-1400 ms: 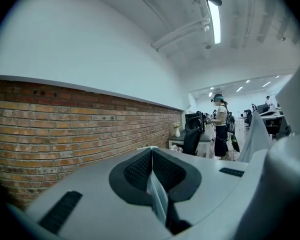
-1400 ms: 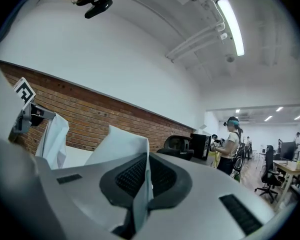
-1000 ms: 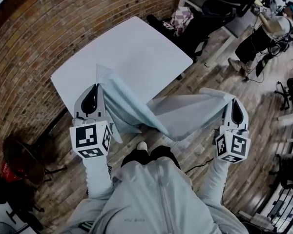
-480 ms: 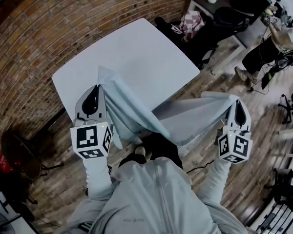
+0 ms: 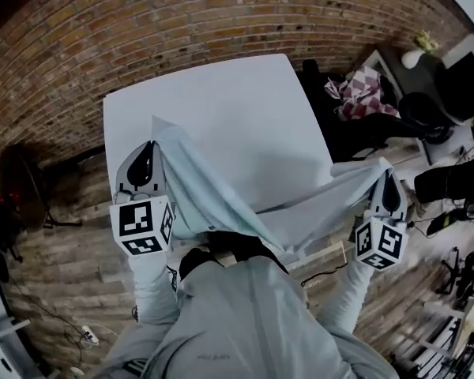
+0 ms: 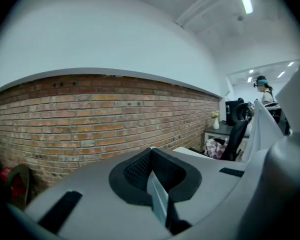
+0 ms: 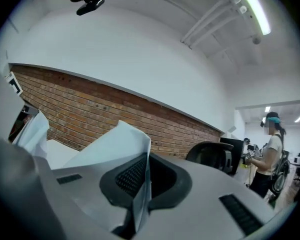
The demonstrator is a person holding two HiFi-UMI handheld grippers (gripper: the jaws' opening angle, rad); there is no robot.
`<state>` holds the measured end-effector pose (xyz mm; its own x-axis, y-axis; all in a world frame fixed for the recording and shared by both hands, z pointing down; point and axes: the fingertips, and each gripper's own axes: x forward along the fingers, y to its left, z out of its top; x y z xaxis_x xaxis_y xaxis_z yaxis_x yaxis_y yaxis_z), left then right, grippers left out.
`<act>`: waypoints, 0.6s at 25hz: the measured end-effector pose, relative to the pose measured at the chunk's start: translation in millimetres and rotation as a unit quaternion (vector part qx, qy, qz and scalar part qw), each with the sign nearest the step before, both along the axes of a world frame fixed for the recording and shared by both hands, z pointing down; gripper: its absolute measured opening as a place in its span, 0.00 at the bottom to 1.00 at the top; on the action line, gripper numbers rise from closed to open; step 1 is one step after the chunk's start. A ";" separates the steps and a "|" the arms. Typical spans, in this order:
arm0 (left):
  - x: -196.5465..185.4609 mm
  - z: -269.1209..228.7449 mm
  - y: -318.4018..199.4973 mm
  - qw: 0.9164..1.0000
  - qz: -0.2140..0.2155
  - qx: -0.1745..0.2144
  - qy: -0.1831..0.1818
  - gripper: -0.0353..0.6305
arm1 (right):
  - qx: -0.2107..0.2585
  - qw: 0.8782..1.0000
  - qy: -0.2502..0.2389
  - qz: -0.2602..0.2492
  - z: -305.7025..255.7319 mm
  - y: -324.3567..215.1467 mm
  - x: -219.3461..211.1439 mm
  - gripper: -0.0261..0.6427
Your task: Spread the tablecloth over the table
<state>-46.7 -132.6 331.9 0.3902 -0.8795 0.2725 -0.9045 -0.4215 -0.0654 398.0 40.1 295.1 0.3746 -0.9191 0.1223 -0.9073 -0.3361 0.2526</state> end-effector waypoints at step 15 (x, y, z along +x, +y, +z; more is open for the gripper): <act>-47.2 -10.5 21.8 0.979 -0.202 0.010 -0.029 0.09 | -0.017 0.987 -0.007 -0.162 20.4 -135.4 18.8 0.07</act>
<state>-93.9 -110.8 321.3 -0.0066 -0.9642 0.2651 -0.9917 -0.0278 -0.1259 416.9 -95.3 315.5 0.0591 -0.9857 0.1579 -0.9694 -0.0189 0.2447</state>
